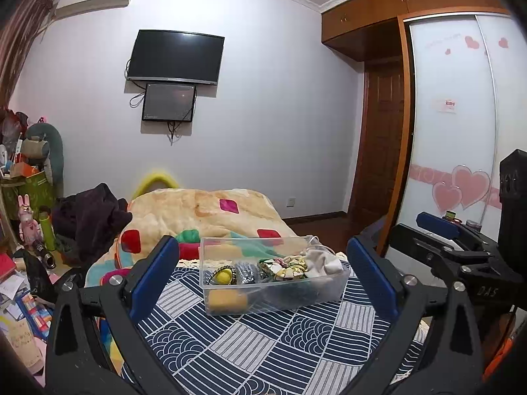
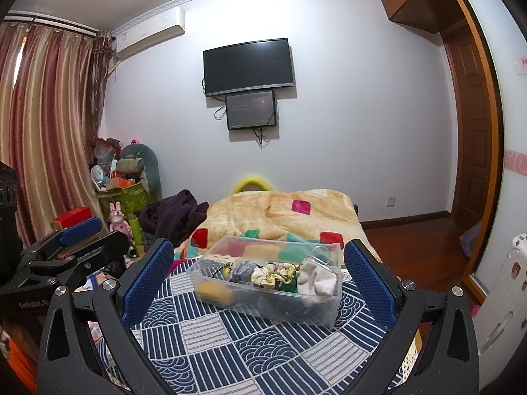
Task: Organize soft objects
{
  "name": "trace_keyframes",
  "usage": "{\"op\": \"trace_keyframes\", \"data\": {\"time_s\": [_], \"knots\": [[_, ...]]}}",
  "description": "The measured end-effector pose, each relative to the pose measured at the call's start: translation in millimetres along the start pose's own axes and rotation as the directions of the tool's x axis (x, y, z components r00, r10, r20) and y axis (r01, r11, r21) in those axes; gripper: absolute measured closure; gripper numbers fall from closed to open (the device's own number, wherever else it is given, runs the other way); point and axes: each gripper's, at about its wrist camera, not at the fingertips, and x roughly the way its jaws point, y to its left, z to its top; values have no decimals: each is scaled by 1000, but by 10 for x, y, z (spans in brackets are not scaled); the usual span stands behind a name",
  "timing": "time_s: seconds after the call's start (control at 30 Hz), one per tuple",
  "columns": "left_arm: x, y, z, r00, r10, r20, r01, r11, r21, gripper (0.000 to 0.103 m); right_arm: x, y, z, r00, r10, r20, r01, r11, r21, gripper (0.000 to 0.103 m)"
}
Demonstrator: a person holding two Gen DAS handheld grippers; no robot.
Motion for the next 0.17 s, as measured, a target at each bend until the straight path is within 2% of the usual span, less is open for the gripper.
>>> {"op": "trace_keyframes", "data": {"time_s": [0.17], "knots": [[22, 14, 2, 1000, -4, -11, 4, 1000, -15, 0, 1, 8, 4, 1000, -1, -2, 1, 1000, -1, 0]]}}
